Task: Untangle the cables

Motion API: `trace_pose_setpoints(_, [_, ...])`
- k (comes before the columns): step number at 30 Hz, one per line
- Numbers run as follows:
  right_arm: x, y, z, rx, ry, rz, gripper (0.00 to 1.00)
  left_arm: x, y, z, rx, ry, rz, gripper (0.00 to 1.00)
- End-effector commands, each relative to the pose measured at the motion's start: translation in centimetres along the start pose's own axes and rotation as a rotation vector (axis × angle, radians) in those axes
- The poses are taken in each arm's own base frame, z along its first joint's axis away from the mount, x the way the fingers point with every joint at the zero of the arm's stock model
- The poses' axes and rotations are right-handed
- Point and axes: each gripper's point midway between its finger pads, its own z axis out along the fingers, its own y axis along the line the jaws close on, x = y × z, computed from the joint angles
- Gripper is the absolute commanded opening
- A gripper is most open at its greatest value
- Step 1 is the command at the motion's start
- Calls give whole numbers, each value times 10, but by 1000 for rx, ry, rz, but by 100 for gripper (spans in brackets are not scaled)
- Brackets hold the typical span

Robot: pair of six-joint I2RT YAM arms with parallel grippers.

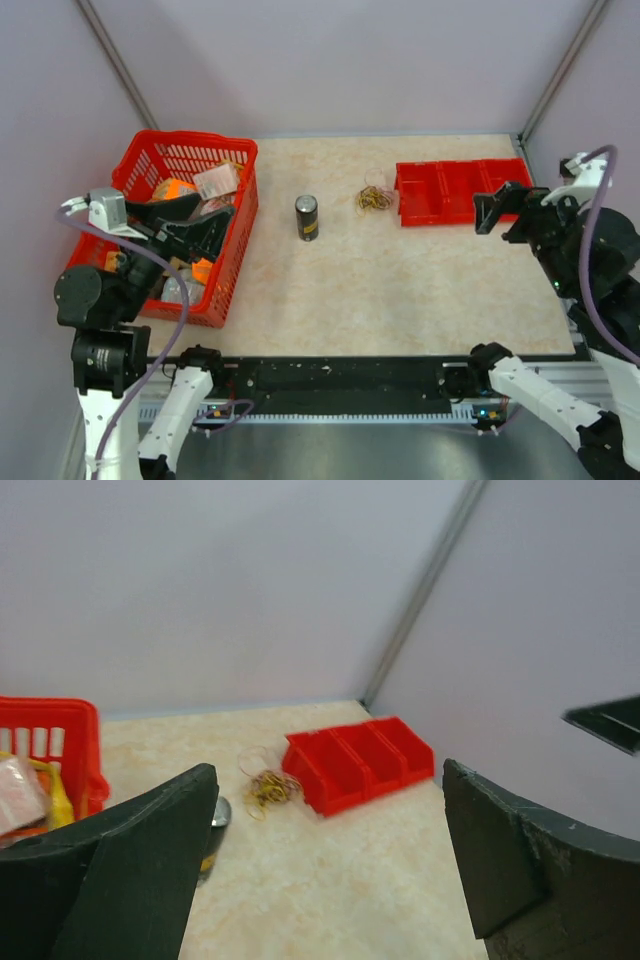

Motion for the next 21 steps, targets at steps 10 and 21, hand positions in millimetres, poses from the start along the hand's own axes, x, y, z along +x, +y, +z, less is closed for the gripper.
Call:
trace_pose_setpoints(10, [134, 92, 132, -211, 487, -25, 99, 87, -44, -6, 363, 296, -391, 99])
trace_pose_setpoints(21, [228, 117, 279, -86, 628, -91, 89, 143, -98, -32, 507, 469, -552, 98])
